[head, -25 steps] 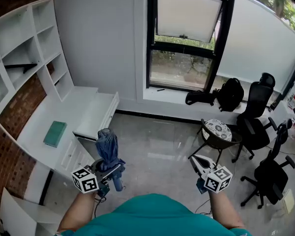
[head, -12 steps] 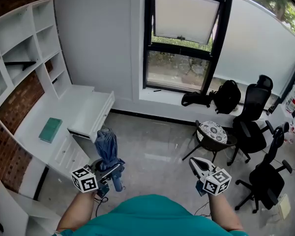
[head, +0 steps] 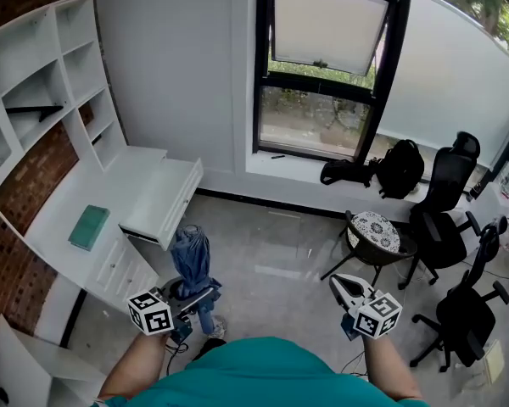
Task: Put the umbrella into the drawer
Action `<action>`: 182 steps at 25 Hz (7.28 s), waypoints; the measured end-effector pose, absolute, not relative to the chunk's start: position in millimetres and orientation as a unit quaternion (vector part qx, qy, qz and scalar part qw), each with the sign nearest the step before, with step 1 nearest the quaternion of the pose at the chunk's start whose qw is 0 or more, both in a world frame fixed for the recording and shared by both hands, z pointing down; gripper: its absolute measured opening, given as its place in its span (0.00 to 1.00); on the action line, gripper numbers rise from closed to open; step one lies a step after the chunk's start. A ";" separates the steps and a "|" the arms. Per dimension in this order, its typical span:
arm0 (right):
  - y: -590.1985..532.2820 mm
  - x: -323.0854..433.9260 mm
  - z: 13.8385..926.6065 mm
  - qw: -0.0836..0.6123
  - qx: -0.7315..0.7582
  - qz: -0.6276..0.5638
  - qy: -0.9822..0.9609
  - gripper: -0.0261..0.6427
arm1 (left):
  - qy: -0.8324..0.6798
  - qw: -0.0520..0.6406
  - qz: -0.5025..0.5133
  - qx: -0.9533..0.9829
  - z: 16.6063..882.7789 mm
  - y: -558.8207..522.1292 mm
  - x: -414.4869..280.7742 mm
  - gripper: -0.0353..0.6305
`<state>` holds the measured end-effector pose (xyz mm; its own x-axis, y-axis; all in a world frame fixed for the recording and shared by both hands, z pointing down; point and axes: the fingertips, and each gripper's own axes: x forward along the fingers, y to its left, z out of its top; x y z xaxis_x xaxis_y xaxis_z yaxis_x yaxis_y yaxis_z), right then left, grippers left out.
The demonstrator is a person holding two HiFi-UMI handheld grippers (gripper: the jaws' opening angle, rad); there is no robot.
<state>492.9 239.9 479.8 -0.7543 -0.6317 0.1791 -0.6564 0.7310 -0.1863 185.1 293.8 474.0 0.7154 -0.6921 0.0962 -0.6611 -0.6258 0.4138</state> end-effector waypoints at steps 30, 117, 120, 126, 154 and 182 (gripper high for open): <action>-158.0 246.8 477.3 0.068 0.392 0.143 -0.906 0.07 | -0.282 0.237 -0.005 0.930 486.4 -136.0 -29.0 0.45; -344.5 -236.2 533.7 0.196 -0.087 0.063 -0.975 0.07 | -0.643 0.423 0.179 0.613 743.3 -153.4 -309.7 0.45; -339.0 -244.7 545.1 0.204 -0.092 0.067 -0.972 0.07 | -0.635 0.441 0.198 0.602 762.8 -150.2 -312.5 0.45; -332.8 -256.2 568.4 0.220 -0.094 0.079 -0.968 0.07 | -0.616 0.463 0.220 0.598 797.1 -154.4 -312.9 0.45; -343.3 -241.9 662.4 0.280 -0.052 0.143 -0.948 0.07 | -0.580 0.483 0.302 0.581 921.0 -191.8 -323.9 0.46; -355.9 -202.9 589.4 0.216 -0.025 0.131 -0.967 0.07 | -0.681 0.364 0.137 0.620 741.8 -202.8 -323.2 0.52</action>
